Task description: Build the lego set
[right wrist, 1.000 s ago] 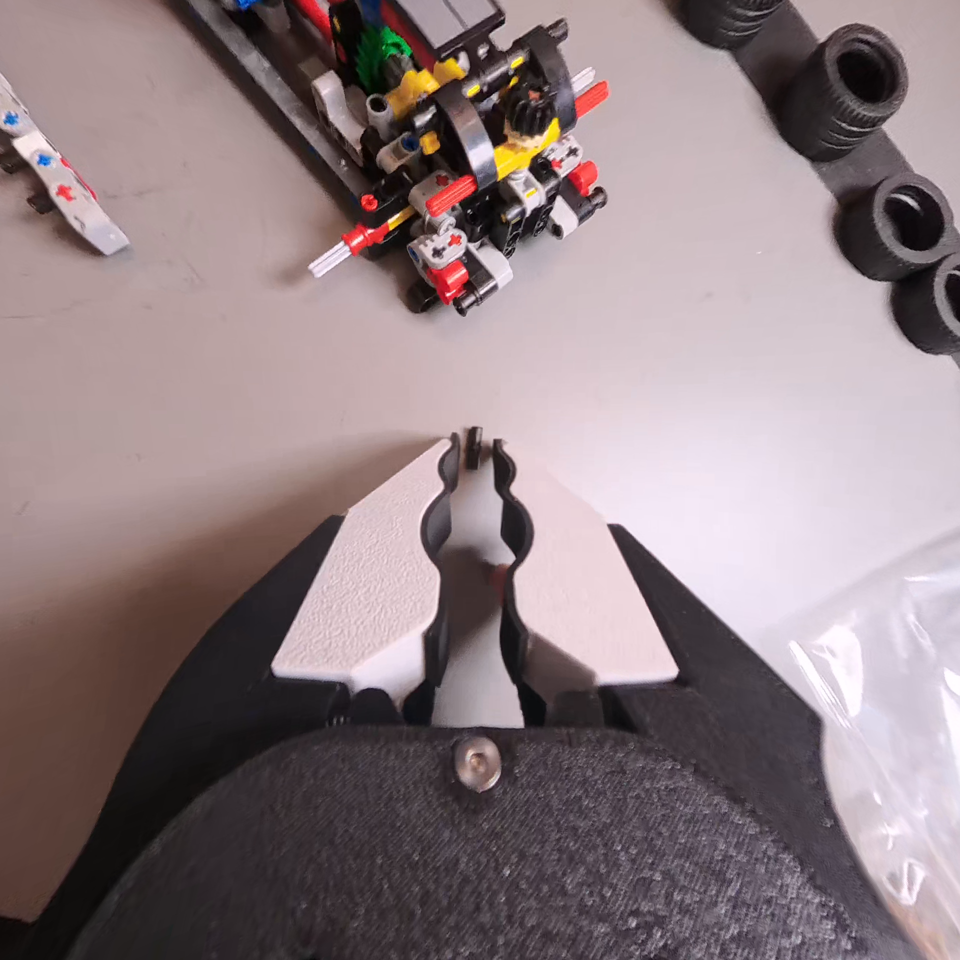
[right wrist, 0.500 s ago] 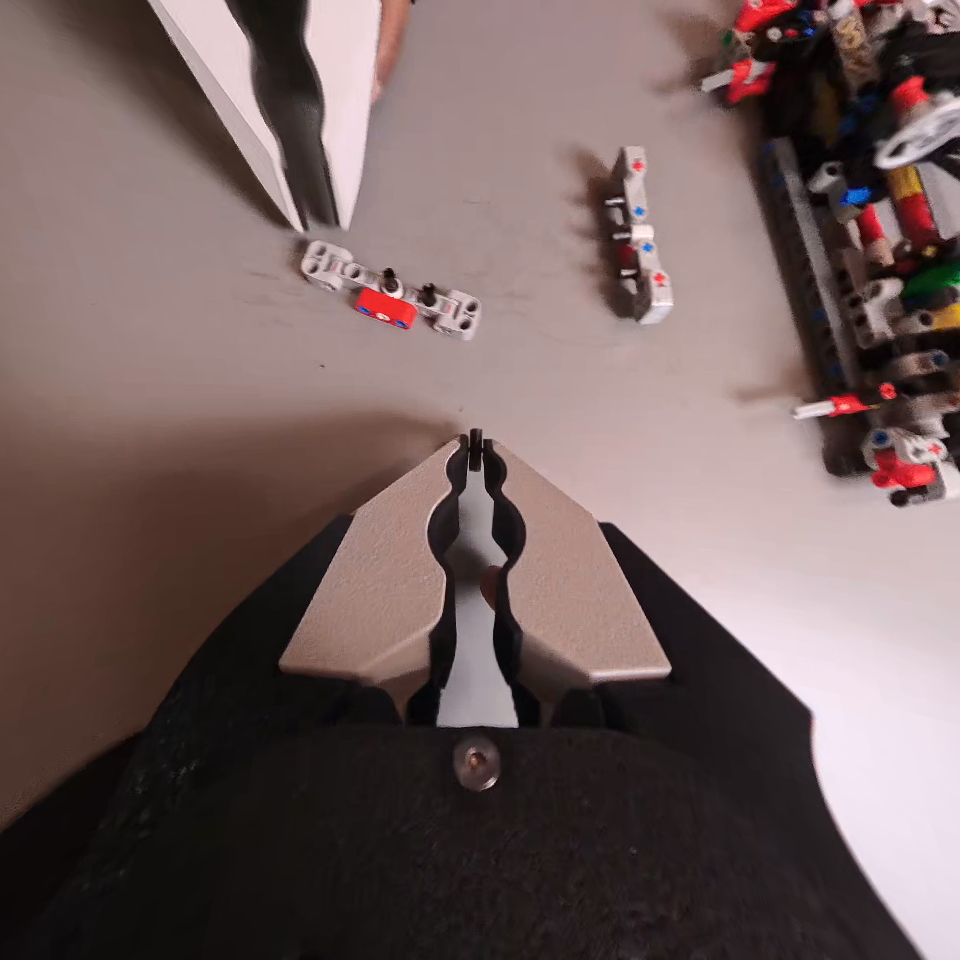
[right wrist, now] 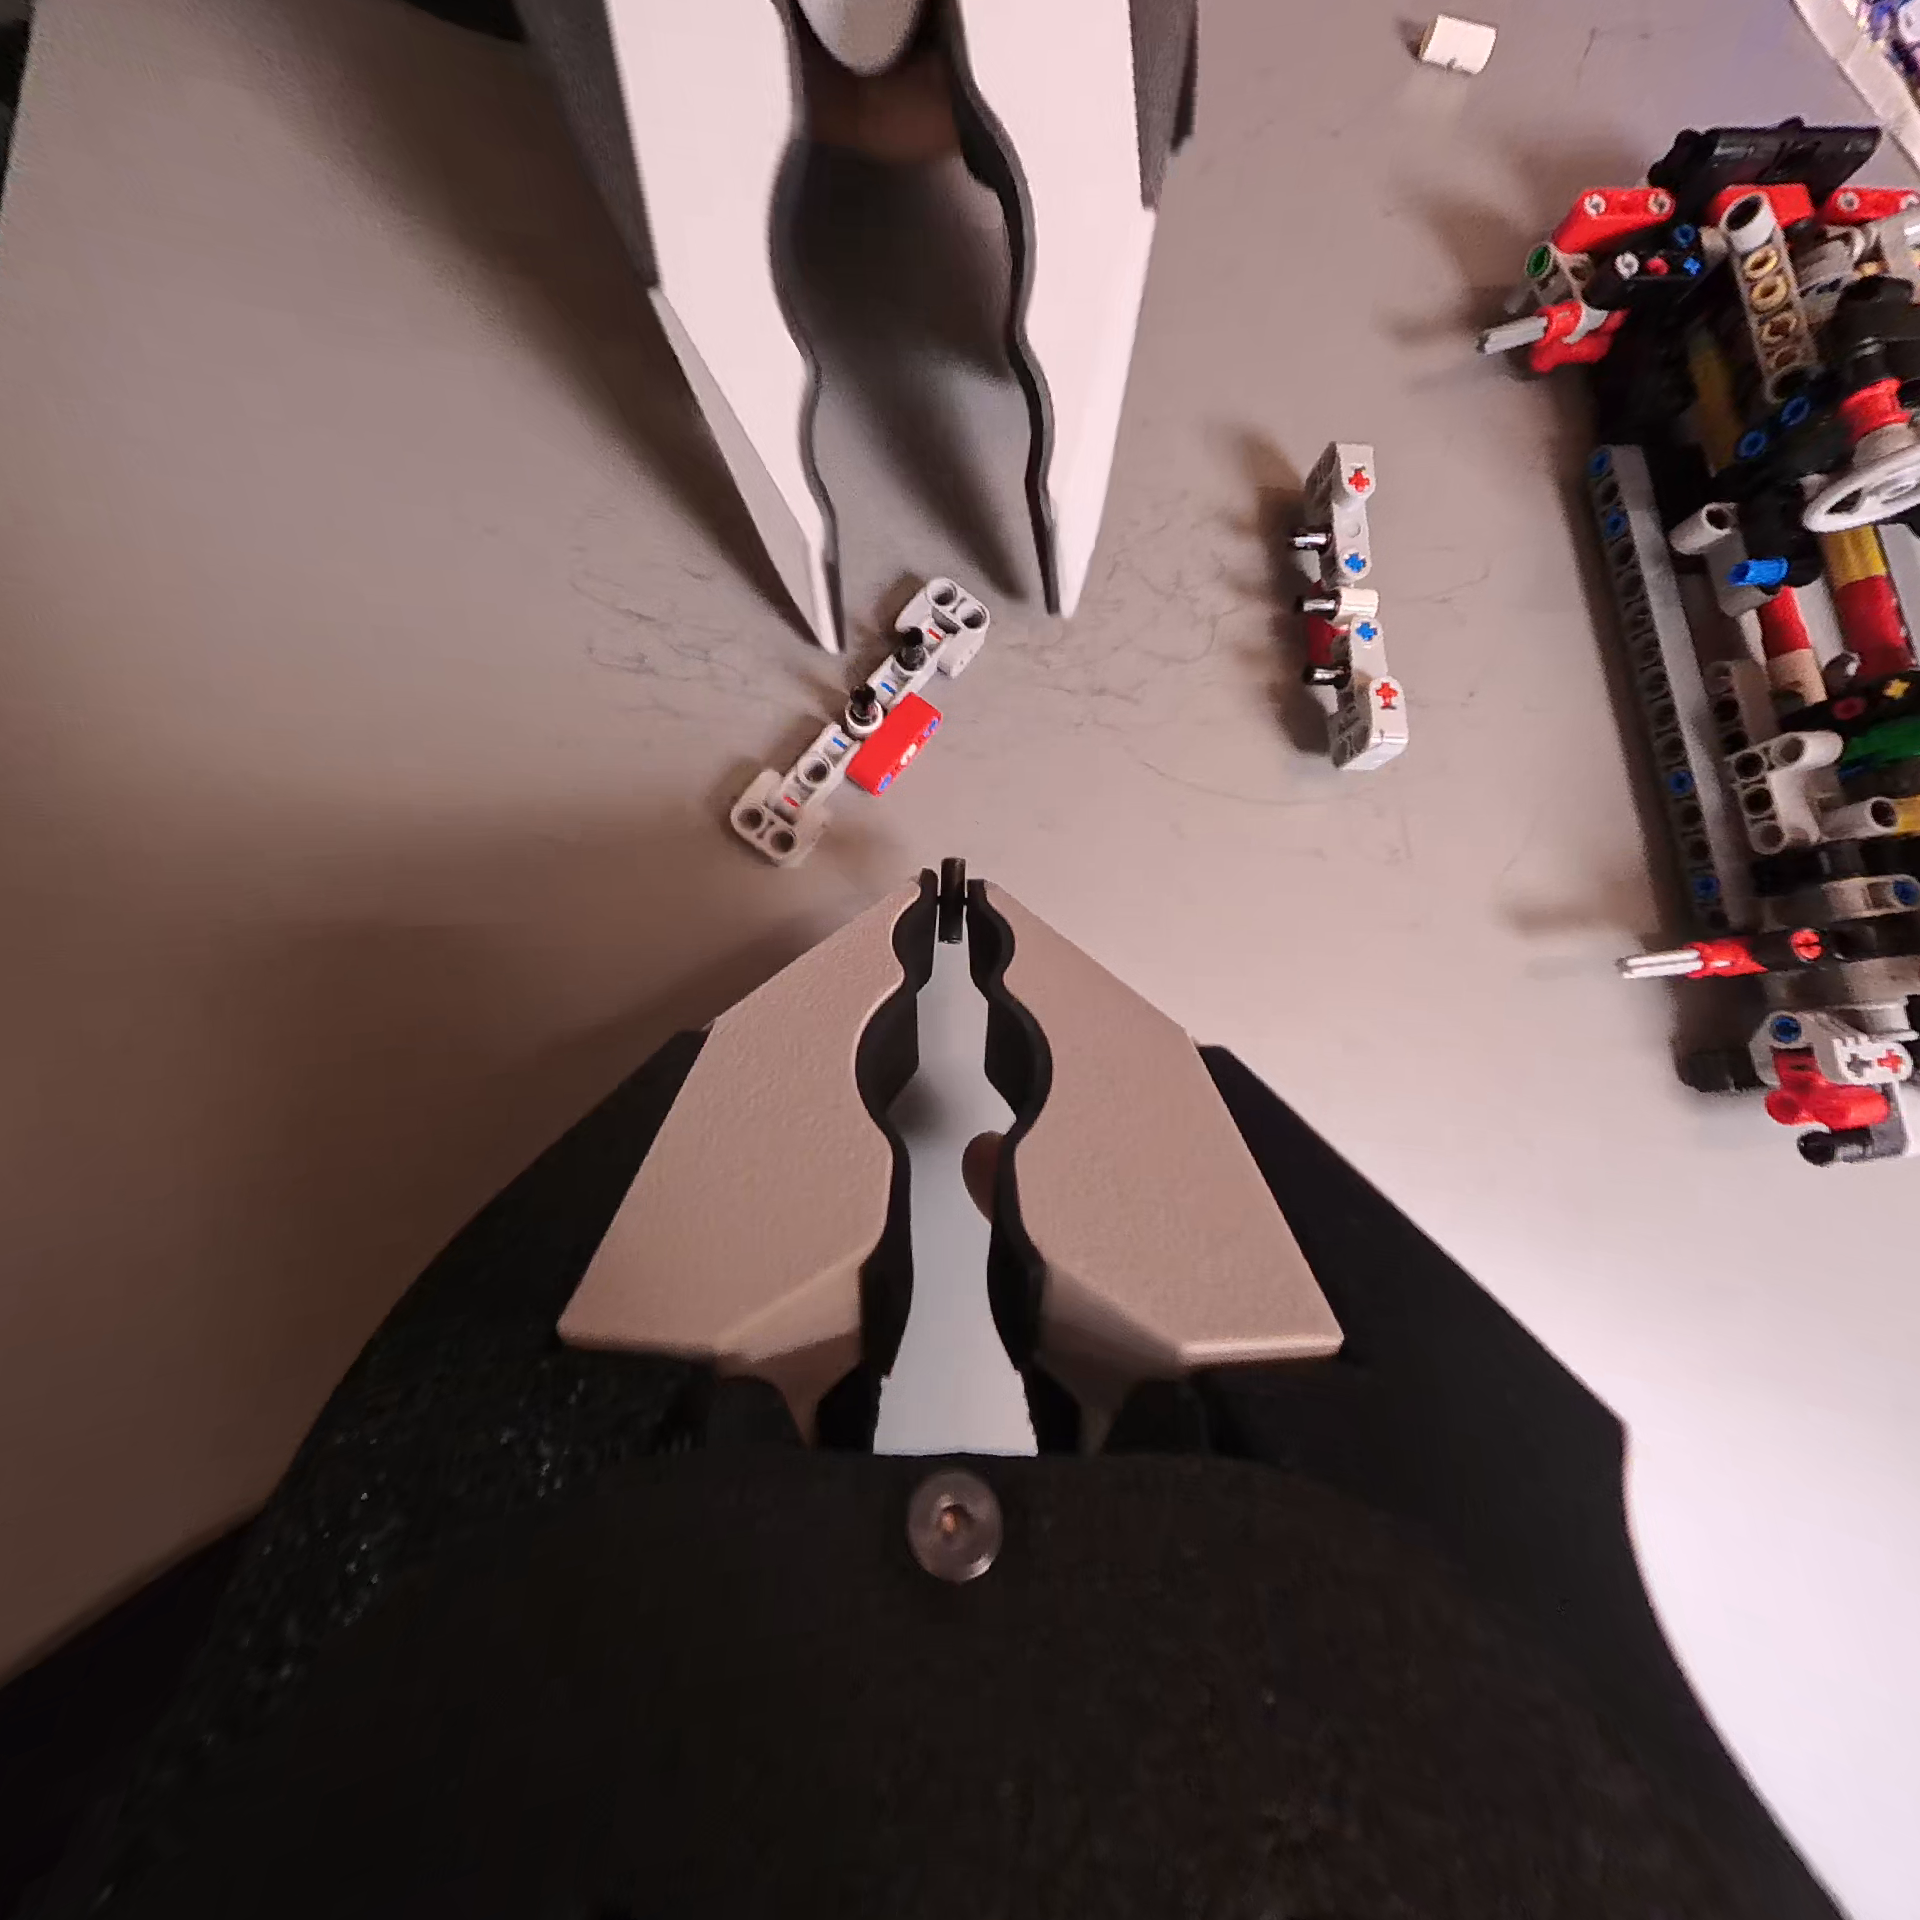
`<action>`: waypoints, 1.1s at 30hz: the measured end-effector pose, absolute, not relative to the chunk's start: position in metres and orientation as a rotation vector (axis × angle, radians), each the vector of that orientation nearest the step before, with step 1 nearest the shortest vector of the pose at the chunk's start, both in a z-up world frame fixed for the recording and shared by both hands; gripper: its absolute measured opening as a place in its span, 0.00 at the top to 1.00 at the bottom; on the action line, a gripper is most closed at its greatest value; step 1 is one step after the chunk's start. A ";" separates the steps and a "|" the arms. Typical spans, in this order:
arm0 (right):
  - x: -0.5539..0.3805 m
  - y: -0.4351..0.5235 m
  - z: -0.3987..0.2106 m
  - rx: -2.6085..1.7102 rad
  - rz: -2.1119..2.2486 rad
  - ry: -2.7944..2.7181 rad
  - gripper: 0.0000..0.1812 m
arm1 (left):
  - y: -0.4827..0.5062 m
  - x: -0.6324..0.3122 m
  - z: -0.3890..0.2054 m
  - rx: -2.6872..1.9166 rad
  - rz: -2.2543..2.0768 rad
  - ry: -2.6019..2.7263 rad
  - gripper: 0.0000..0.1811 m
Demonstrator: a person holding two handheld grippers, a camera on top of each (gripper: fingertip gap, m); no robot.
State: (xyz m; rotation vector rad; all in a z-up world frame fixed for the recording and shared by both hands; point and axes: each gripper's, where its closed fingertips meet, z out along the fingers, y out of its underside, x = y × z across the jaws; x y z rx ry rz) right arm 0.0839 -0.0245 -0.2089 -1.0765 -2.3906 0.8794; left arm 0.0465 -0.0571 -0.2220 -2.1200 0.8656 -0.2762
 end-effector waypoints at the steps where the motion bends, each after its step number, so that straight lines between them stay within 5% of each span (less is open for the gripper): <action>1: 0.084 -0.027 -0.208 -1.067 0.897 -2.390 0.98 | -0.057 0.050 -0.222 -2.120 -0.297 0.881 0.78; 5: 0.084 -0.033 -0.208 -1.038 0.932 -2.388 0.98 | -0.064 0.054 -0.224 -2.168 -0.292 0.937 0.89; 33: 0.069 -0.085 -0.148 -0.523 0.953 -2.107 0.98 | -0.079 0.077 -0.147 -1.821 -1.188 0.408 0.99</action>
